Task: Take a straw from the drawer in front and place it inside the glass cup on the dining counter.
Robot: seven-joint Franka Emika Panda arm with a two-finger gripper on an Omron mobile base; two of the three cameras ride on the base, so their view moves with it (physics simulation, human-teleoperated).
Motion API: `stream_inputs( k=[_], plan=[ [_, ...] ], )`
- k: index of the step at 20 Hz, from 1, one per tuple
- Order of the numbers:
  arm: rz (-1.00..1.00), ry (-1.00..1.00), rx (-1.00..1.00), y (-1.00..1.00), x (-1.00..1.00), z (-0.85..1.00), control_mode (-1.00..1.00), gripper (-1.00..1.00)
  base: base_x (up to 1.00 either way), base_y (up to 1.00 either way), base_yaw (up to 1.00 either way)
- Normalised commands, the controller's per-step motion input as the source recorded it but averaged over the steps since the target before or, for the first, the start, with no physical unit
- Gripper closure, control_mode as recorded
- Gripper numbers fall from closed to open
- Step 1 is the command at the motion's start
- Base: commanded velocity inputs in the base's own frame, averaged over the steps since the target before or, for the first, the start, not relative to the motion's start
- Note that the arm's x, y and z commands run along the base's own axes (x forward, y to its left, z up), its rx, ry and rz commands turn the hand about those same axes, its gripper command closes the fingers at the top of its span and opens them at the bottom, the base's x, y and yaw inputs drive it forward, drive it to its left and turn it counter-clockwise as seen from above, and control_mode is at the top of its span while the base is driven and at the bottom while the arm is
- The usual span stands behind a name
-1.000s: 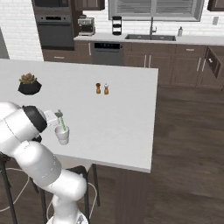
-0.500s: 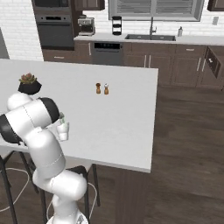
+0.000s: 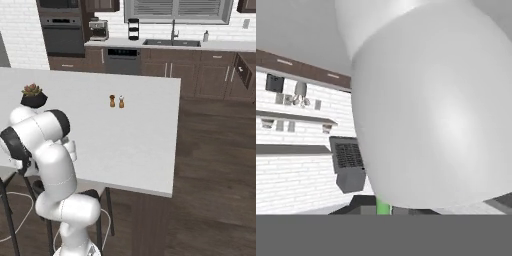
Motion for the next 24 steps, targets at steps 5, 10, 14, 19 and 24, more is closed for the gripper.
stream_inputs(
  k=[5, 10, 14, 19, 24],
  plan=[
    [-0.08, 0.0, 0.0, -0.26, -0.66, 0.0, -1.0, 1.0, 0.0, 0.0, 0.0],
    [-0.08, 0.0, 0.0, -0.29, -0.14, 0.0, -1.0, 1.0, 0.0, 0.0, 0.0],
    [-0.06, 0.0, 0.0, -0.21, 0.1, 0.0, -1.0, 1.0, 0.0, 0.0, 0.0],
    [-0.02, 0.0, 0.0, -0.03, 0.11, 0.0, -1.0, 1.0, 0.0, 0.0, 0.0],
    [0.0, 0.0, 0.0, 0.0, 0.12, 0.0, -1.0, -1.0, 0.0, 0.0, 0.0]
  ],
)
